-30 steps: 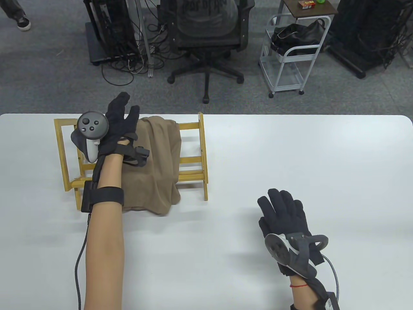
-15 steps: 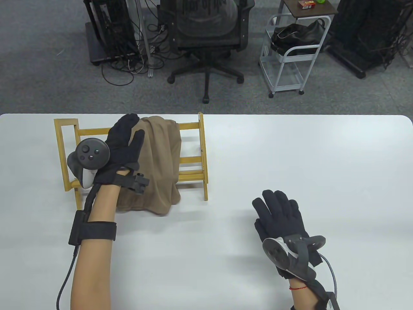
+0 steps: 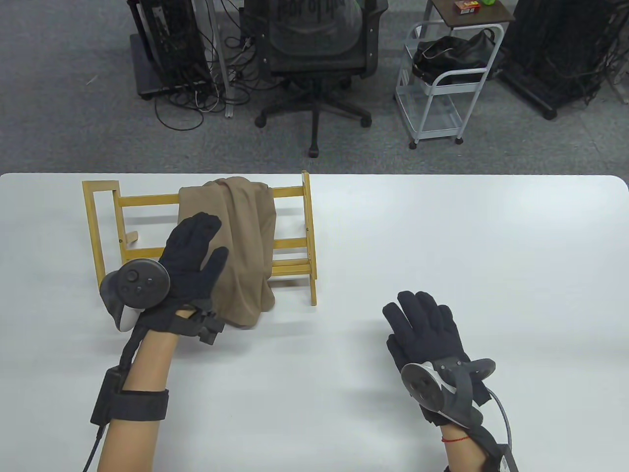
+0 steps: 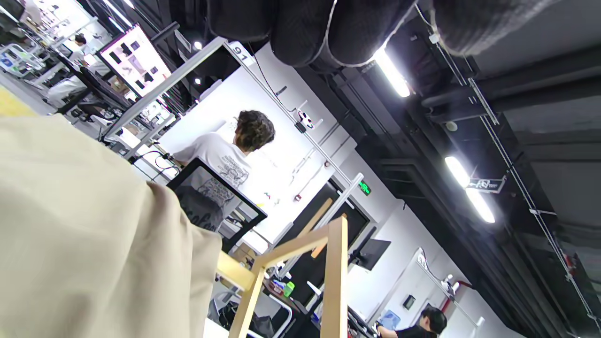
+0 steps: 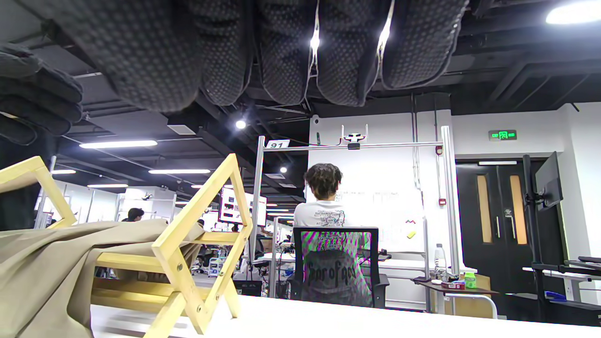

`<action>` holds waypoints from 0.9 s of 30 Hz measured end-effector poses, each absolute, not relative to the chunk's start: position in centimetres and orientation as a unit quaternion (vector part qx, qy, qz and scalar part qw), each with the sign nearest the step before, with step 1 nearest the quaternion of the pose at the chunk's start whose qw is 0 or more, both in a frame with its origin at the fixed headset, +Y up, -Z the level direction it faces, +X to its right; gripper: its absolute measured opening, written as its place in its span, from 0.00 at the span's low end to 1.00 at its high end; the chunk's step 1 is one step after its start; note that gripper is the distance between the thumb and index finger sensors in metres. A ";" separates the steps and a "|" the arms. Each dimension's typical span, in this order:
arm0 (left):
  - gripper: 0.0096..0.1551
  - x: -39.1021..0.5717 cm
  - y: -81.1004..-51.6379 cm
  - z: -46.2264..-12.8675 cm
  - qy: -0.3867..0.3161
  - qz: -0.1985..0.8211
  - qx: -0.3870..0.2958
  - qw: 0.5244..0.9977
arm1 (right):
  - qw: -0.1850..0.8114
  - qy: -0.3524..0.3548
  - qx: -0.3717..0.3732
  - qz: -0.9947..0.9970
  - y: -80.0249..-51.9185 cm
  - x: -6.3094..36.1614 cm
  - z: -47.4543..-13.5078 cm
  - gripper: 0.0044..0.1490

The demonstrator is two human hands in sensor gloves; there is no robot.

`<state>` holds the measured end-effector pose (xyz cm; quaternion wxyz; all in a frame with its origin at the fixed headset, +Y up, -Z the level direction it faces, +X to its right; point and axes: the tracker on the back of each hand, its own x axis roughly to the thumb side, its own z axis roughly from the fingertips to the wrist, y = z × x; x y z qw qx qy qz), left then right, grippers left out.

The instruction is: Hang shorts on book rack

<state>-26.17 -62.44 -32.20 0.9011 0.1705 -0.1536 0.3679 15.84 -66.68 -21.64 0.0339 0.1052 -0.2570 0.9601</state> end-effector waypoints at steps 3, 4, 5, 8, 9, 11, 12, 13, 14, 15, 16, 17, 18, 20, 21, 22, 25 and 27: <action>0.38 -25.8 -62.8 -31.1 -0.169 0.353 0.167 0.905 | 0.035 -0.255 0.106 0.960 -66.7 15.8 -21.6 0.36; 0.38 -25.7 -62.9 -30.8 -0.173 0.349 0.165 0.906 | 0.035 -0.255 0.106 0.960 -66.7 15.8 -21.6 0.36; 0.38 -25.6 -63.0 -30.4 -0.177 0.347 0.164 0.906 | 0.036 -0.255 0.107 0.960 -66.7 15.8 -21.6 0.36; 0.38 -25.3 -63.4 -29.1 -0.192 0.348 0.160 0.903 | 0.037 -0.253 0.110 0.960 -66.8 15.8 -21.6 0.36; 0.39 -25.2 -63.4 -28.9 -0.195 0.349 0.159 0.903 | 0.036 -0.253 0.111 0.960 -66.8 15.8 -21.6 0.36; 0.39 -25.1 -63.6 -28.2 -0.203 0.346 0.157 0.903 | 0.036 -0.252 0.112 0.961 -66.8 15.7 -21.6 0.36; 0.39 -25.0 -63.7 -27.8 -0.207 0.340 0.157 0.904 | 0.036 -0.252 0.113 0.960 -66.8 15.7 -21.6 0.36; 0.39 -24.9 -63.9 -27.4 -0.211 0.332 0.156 0.906 | 0.036 -0.253 0.113 0.960 -66.8 15.7 -21.5 0.36; 0.39 -24.8 -64.1 -27.1 -0.215 0.324 0.154 0.909 | 0.036 -0.253 0.113 0.960 -66.8 15.7 -21.5 0.36; 0.39 -24.6 -64.2 -26.8 -0.218 0.316 0.153 0.911 | 0.037 -0.253 0.114 0.960 -66.9 15.6 -21.5 0.36; 0.39 -24.5 -64.4 -26.4 -0.223 0.305 0.150 0.914 | 0.037 -0.253 0.114 0.960 -66.9 15.6 -21.4 0.36; 0.39 -24.3 -64.6 -26.2 -0.228 0.296 0.146 0.916 | 0.037 -0.254 0.115 0.960 -66.9 15.6 -21.4 0.36; 0.39 -24.1 -64.9 -25.8 -0.234 0.285 0.142 0.919 | 0.036 -0.254 0.115 0.960 -66.9 15.6 -21.4 0.36; 0.39 -23.8 -65.3 -25.2 -0.242 0.270 0.140 0.921 | 0.037 -0.255 0.115 0.959 -66.9 15.6 -21.4 0.36; 0.39 -23.7 -65.5 -25.0 -0.245 0.265 0.138 0.922 | 0.038 -0.255 0.115 0.959 -66.9 15.6 -21.4 0.36; 0.39 -23.5 -65.8 -24.6 -0.250 0.256 0.135 0.924 | 0.037 -0.254 0.116 0.960 -67.0 15.6 -21.4 0.36; 0.39 -23.1 -66.5 -24.0 -0.262 0.237 0.125 0.927 | 0.036 -0.252 0.118 0.960 -67.0 15.5 -21.3 0.36; 0.38 -22.9 -67.0 -23.7 -0.267 0.230 0.118 0.928 | 0.036 -0.250 0.120 0.960 -67.1 15.4 -21.3 0.36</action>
